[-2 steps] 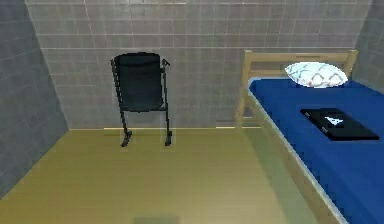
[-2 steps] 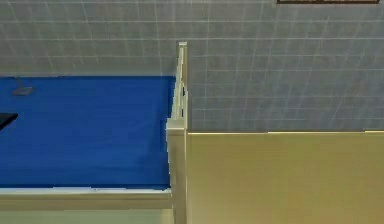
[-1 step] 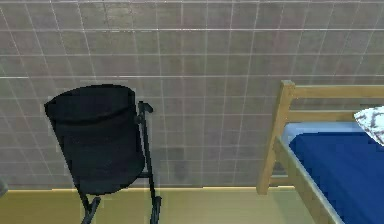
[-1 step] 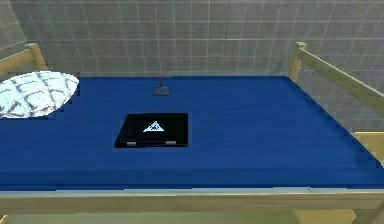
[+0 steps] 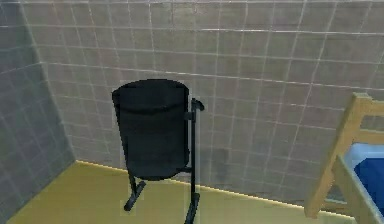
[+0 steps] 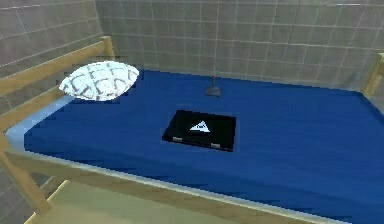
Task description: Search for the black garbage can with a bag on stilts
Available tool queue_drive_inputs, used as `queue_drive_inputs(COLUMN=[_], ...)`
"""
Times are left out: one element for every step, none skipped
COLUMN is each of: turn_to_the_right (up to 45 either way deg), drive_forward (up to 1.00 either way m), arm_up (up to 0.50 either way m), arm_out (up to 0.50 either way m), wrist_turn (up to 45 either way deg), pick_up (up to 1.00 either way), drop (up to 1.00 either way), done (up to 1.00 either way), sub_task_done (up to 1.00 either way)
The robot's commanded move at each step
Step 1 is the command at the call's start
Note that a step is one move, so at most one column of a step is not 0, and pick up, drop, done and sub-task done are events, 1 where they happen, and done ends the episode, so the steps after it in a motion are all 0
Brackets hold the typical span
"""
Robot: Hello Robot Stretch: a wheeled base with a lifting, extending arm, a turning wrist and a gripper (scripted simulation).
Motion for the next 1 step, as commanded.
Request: queue_drive_inputs(turn_to_the_right=[0.0], drive_forward=[0.15], arm_up=[0.00], arm_out=[0.00], wrist_turn=[0.0], pick_up=[0.00], drop=[0.00], done=[0.00], sub_task_done=[0.00])
